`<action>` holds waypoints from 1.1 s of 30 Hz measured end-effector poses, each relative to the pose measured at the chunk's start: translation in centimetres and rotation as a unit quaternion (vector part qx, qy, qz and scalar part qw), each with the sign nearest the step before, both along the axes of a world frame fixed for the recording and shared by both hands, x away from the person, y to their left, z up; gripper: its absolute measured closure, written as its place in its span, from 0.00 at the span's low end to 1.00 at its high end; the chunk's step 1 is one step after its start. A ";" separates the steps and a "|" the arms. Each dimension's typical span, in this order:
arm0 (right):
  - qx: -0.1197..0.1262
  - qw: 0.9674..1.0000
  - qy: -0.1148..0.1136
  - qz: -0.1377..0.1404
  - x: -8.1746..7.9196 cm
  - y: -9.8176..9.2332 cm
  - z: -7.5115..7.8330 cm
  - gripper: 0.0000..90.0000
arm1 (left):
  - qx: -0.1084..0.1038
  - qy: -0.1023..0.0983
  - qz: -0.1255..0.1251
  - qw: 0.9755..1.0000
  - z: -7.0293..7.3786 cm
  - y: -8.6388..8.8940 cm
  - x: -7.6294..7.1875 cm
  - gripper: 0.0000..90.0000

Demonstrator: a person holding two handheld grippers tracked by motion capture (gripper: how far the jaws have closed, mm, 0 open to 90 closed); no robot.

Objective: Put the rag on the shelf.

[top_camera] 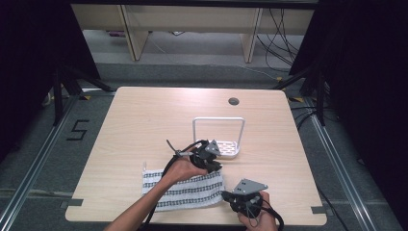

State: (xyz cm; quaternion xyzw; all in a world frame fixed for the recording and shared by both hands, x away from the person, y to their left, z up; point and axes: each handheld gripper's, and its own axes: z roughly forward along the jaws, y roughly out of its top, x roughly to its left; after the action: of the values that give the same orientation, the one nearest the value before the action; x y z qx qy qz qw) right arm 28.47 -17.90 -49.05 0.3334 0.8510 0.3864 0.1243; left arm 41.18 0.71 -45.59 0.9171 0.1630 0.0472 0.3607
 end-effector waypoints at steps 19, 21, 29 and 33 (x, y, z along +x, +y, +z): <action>0.095 0.991 -0.092 0.007 1.5 -0.9 9.2 0.98 | -0.119 -0.005 0.089 0.989 10.6 7.2 -1.4 0.95; 0.102 0.990 -0.097 -0.001 1.9 -1.1 10.7 0.98 | -0.127 -0.009 0.096 0.987 11.7 7.7 -1.7 0.95; 0.114 0.983 -0.147 0.003 3.9 -1.6 16.0 0.98 | -0.171 0.005 0.122 0.978 15.1 8.7 -2.3 0.95; 0.117 0.981 -0.152 -0.005 4.7 -2.0 17.8 0.98 | -0.184 0.009 0.131 0.974 15.9 8.6 -2.1 0.94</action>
State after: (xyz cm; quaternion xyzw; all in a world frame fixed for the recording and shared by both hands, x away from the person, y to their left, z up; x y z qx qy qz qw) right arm 33.19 -19.86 -31.27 0.2875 0.7693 0.5288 0.2143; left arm 39.05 9.36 -29.67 0.8062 0.2905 0.0550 0.5125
